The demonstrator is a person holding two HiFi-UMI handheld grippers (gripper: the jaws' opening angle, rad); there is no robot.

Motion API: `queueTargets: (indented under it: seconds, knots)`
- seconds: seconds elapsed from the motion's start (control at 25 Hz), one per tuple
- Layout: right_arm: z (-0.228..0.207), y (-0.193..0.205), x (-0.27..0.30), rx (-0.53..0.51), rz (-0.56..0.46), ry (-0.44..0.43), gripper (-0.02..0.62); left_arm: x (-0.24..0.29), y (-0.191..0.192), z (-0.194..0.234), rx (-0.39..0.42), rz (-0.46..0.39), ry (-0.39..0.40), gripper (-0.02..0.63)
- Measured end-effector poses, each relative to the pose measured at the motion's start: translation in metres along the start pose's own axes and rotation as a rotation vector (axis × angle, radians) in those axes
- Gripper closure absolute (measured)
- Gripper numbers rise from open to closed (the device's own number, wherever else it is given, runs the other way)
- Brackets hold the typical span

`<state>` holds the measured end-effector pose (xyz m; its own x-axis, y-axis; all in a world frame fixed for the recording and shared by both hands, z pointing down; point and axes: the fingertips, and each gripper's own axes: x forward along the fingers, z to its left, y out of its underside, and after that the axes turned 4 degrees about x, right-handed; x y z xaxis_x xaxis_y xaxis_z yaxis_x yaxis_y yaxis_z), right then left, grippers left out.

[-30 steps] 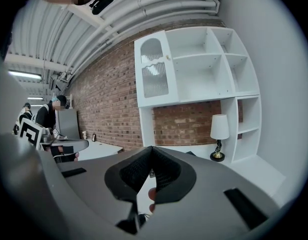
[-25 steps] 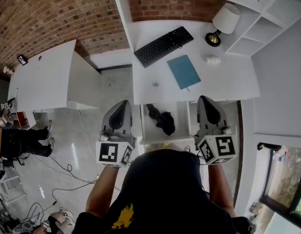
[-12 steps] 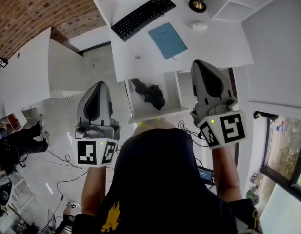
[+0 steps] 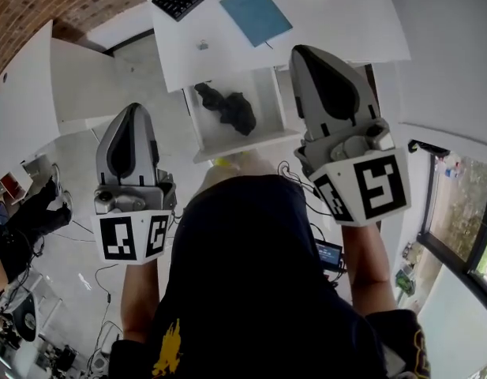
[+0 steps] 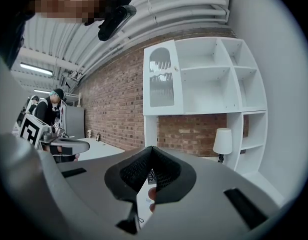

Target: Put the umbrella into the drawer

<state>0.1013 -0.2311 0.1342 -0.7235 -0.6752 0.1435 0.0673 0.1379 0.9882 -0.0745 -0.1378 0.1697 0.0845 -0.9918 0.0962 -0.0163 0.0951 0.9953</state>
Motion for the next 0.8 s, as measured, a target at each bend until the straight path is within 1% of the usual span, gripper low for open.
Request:
queueTargets:
  seconds: [0.4, 0.8]
  knots:
    - [0.0062, 0.0044, -0.0017, -0.001, 0.016, -0.012, 0.594, -0.0023, -0.0015, -0.0051, -0.008, -0.016, 0.003, 0.588]
    - [0.0064, 0.0056, -0.001, -0.01, 0.023, -0.031, 0.594, -0.0033, 0.0041, -0.008, -0.01, -0.002, 0.002, 0.588]
